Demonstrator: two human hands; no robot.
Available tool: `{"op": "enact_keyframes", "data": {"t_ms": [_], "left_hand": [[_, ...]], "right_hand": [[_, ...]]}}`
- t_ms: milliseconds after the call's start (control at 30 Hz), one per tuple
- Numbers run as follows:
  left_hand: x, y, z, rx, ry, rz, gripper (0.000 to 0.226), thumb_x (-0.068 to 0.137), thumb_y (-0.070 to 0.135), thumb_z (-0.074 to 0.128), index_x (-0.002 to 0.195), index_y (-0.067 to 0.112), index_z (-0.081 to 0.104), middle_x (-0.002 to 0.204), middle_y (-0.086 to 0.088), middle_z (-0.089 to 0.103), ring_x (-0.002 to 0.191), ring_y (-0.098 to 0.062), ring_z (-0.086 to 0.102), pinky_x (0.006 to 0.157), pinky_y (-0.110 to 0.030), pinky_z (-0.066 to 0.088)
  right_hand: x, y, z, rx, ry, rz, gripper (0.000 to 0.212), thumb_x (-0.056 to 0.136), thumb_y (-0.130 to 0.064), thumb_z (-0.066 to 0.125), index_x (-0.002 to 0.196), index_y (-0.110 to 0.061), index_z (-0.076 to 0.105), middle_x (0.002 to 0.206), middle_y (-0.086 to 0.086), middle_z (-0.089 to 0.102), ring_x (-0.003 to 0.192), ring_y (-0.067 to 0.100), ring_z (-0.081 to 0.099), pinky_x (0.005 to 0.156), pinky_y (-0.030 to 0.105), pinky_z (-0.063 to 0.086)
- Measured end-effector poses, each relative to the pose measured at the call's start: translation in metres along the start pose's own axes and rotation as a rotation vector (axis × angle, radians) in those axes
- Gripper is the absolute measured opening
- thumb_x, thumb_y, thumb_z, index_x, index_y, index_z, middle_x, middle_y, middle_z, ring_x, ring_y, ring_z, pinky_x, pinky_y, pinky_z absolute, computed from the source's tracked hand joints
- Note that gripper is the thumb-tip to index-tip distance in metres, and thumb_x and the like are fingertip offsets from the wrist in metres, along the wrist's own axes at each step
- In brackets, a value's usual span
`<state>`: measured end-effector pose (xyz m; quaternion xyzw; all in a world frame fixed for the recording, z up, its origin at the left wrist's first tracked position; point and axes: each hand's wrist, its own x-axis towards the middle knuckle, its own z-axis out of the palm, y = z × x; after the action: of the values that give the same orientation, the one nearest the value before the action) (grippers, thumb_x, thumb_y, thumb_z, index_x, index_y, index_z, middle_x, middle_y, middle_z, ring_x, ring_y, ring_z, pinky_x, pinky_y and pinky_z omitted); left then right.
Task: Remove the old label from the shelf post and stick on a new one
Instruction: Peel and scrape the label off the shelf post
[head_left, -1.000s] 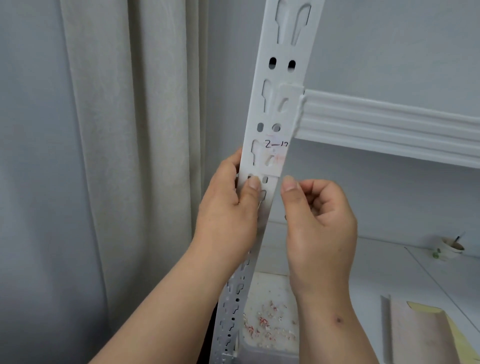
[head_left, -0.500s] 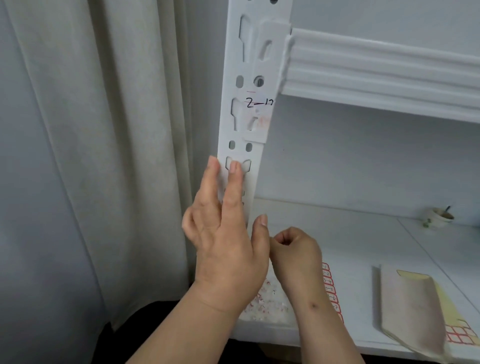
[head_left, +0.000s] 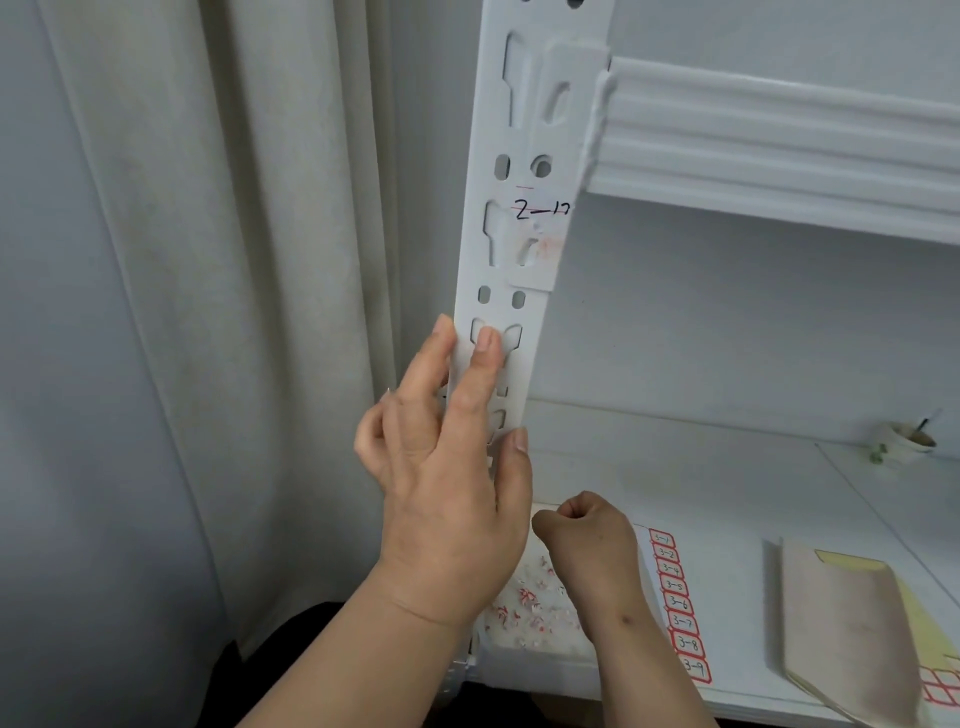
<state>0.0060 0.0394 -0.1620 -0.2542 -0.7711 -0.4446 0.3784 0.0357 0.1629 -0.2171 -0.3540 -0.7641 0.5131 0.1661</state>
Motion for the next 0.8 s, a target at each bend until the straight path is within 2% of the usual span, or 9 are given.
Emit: {"op": "enact_keyframes", "data": {"t_ms": [100,200,300,367,467,567,633,700,800], "left_hand": [[0.002,-0.004,-0.001,-0.06,0.029,-0.007,0.065,0.083,0.036,0.061,0.142,0.029,0.034,0.146,0.003,0.043,0.136,0.004,0.032,0.112,-0.048,0.023],[0.011,0.003,0.002,-0.189,0.03,-0.008,0.069,0.078,0.051,0.065,0.133,0.026,0.032,0.137,0.022,0.035,0.137,0.021,0.016,0.108,-0.065,0.03],[0.026,0.012,0.007,-0.246,0.078,-0.014,0.062,0.076,0.047,0.068,0.121,0.024,0.031,0.133,0.048,0.02,0.124,0.035,0.01,0.093,-0.072,0.042],[0.031,0.013,0.01,-0.22,0.114,0.044,0.061,0.077,0.032,0.076,0.117,0.017,0.033,0.125,0.059,0.015,0.118,0.039,0.012,0.085,-0.074,0.045],[0.029,0.014,0.011,-0.201,0.162,0.128,0.071,0.064,0.001,0.089,0.114,0.003,0.039,0.119,0.047,0.004,0.116,0.041,0.014,0.068,-0.075,0.05],[0.026,0.016,0.01,-0.171,0.166,0.121,0.074,0.06,-0.005,0.091,0.113,0.002,0.04,0.114,0.034,0.015,0.116,0.042,0.012,0.069,-0.076,0.049],[0.025,0.015,0.01,-0.166,0.138,0.098,0.073,0.065,-0.002,0.09,0.116,0.004,0.038,0.12,0.043,0.02,0.116,0.042,0.01,0.073,-0.076,0.048],[0.023,0.012,0.01,-0.177,0.11,0.068,0.07,0.071,0.004,0.086,0.119,0.009,0.036,0.123,0.062,0.009,0.114,0.043,0.007,0.077,-0.075,0.048],[0.022,0.011,0.011,-0.168,0.111,0.057,0.068,0.072,0.006,0.085,0.119,0.009,0.036,0.123,0.061,0.014,0.113,0.045,0.005,0.08,-0.075,0.046]], "right_hand": [[0.001,0.002,-0.001,-0.011,-0.012,-0.001,0.004,0.071,-0.007,0.058,0.07,-0.009,0.054,0.063,0.003,0.056,0.056,0.019,0.05,0.052,0.027,0.039],[0.004,0.004,-0.001,-0.021,-0.015,-0.017,0.006,0.077,-0.008,0.057,0.073,-0.011,0.06,0.069,0.001,0.063,0.06,0.018,0.056,0.053,0.029,0.044],[0.009,0.007,-0.002,-0.069,-0.018,-0.037,0.009,0.085,-0.014,0.061,0.076,-0.015,0.062,0.077,-0.001,0.066,0.068,0.018,0.062,0.06,0.031,0.051],[0.014,0.01,-0.003,-0.095,-0.021,-0.046,0.011,0.088,-0.02,0.062,0.078,-0.016,0.062,0.079,-0.002,0.067,0.072,0.018,0.064,0.065,0.034,0.054],[0.018,0.012,-0.003,-0.147,-0.03,-0.082,0.018,0.092,-0.029,0.058,0.079,-0.017,0.059,0.079,-0.001,0.067,0.072,0.019,0.064,0.067,0.036,0.055],[0.018,0.01,-0.002,-0.253,-0.041,-0.129,0.024,0.096,-0.035,0.048,0.079,-0.019,0.053,0.077,0.0,0.065,0.07,0.017,0.062,0.063,0.032,0.051],[0.017,0.009,-0.001,-0.358,-0.027,-0.165,0.032,0.098,-0.037,0.041,0.073,-0.018,0.047,0.07,-0.001,0.06,0.064,0.016,0.058,0.056,0.029,0.042],[0.015,0.008,-0.001,-0.448,-0.017,-0.185,0.038,0.099,-0.04,0.037,0.068,-0.018,0.043,0.066,-0.001,0.056,0.062,0.017,0.055,0.053,0.028,0.038],[0.013,0.006,-0.005,-0.498,-0.018,-0.197,0.044,0.099,-0.044,0.037,0.064,-0.017,0.041,0.061,-0.001,0.053,0.058,0.016,0.052,0.05,0.028,0.035]]}}
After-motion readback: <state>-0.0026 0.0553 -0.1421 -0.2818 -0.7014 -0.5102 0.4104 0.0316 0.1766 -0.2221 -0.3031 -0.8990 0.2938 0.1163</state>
